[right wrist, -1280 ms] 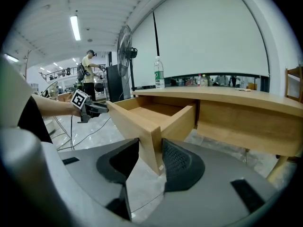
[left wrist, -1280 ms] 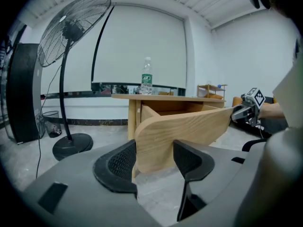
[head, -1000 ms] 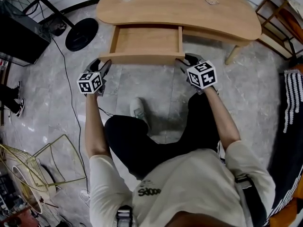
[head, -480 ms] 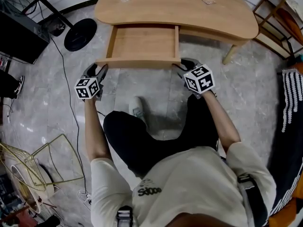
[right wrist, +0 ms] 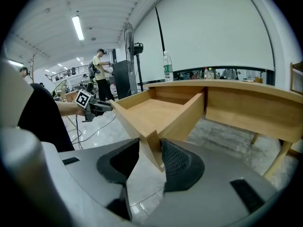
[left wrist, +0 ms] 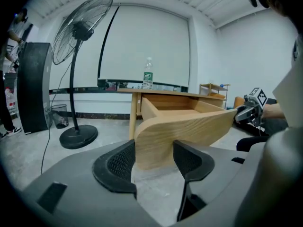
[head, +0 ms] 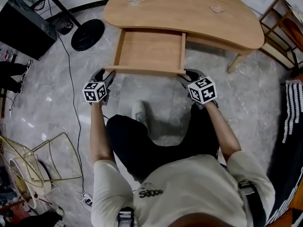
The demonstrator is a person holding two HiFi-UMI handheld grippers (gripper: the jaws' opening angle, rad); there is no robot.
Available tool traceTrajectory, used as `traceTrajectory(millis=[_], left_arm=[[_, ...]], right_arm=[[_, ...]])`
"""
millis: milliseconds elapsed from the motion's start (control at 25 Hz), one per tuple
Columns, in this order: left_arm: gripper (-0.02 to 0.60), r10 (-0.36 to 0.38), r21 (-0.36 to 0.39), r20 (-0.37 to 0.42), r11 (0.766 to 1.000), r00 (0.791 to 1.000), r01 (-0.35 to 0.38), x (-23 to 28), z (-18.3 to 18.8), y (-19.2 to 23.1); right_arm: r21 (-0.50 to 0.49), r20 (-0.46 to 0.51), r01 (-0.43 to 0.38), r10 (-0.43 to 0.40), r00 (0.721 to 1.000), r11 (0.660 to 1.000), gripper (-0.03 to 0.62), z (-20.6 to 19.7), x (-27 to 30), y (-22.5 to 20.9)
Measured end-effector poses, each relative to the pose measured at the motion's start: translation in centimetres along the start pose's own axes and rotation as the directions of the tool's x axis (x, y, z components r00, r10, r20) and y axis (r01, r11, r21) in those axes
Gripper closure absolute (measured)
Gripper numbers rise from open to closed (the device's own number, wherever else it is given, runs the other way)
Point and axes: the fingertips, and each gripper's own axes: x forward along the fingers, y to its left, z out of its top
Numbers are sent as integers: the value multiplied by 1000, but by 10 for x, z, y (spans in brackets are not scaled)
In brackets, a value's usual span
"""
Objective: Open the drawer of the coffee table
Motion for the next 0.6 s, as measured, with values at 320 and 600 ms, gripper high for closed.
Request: traceTrajectory(millis=[320, 600], left_arm=[[324, 15, -31, -74, 999, 997, -17, 14, -29, 1], [324, -9, -34, -71, 999, 997, 7, 17, -32, 3]], right_arm=[[-4, -49, -19, 19, 999, 1000, 447, -25, 16, -2], [-1, -41, -69, 69, 997, 998, 442, -28, 18, -3]])
